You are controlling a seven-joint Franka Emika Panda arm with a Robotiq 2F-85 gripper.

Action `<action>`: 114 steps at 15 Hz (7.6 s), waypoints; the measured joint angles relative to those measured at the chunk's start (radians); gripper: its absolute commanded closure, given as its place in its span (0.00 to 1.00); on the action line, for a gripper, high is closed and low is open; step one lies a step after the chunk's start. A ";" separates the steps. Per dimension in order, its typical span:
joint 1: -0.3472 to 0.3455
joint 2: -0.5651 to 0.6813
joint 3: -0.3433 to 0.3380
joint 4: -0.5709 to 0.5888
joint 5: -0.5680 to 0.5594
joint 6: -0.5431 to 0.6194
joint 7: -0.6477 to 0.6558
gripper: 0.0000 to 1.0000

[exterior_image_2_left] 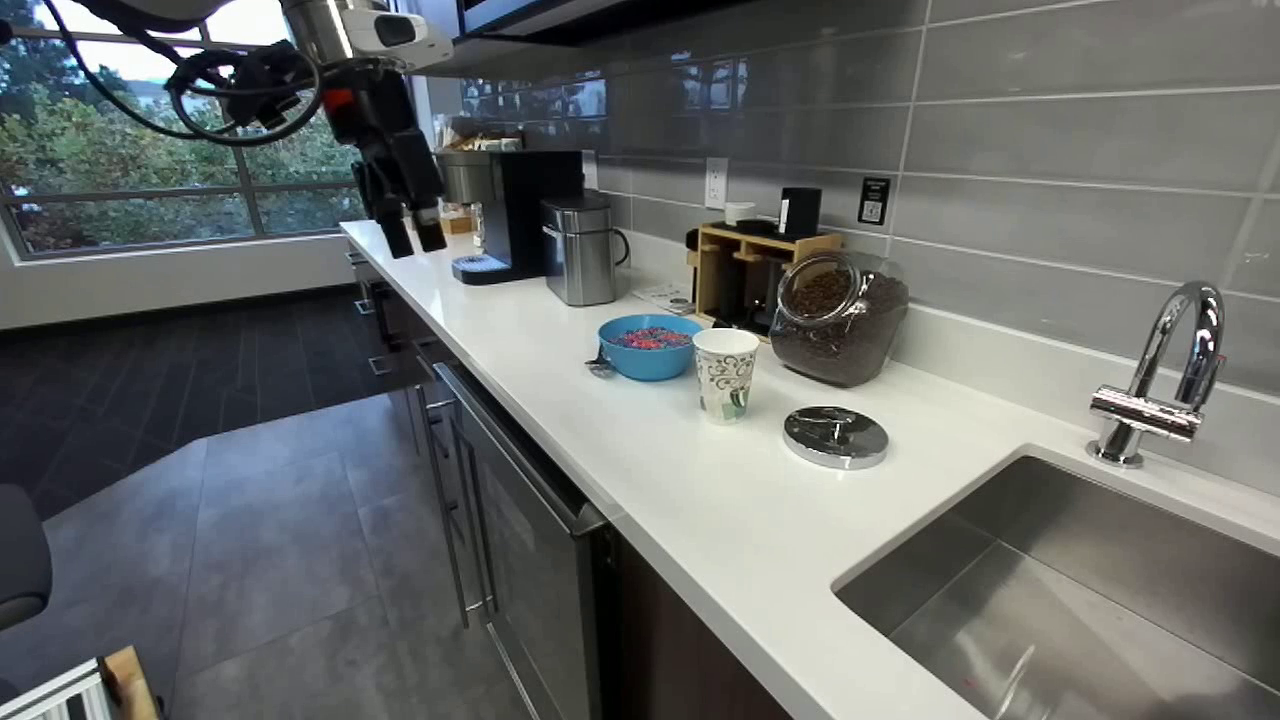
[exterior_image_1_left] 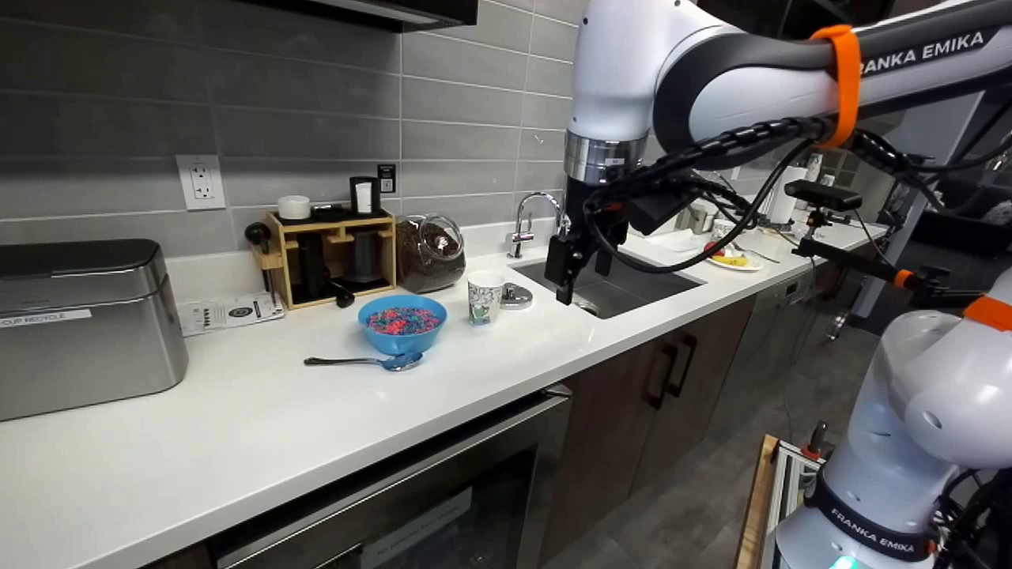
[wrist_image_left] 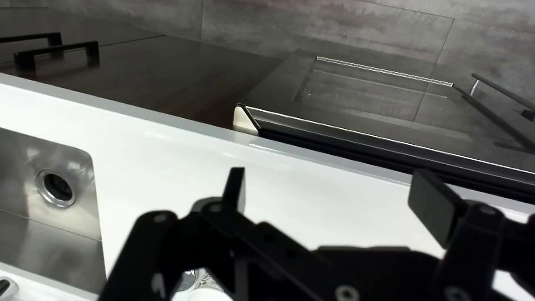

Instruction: Place the lid on the jar

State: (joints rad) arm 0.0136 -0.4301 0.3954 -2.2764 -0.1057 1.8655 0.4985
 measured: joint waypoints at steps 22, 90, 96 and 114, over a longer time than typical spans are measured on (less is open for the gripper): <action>-0.065 0.390 -0.397 0.279 0.097 0.276 -0.056 0.00; -0.175 1.248 -0.530 1.082 0.177 0.183 -0.100 0.44; -0.177 1.265 -0.535 1.131 0.176 0.071 -0.090 0.16; -0.181 1.277 -0.527 1.219 0.193 -0.014 -0.085 1.00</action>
State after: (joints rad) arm -0.1670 0.8474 -0.1319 -1.0578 0.0878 1.8517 0.4139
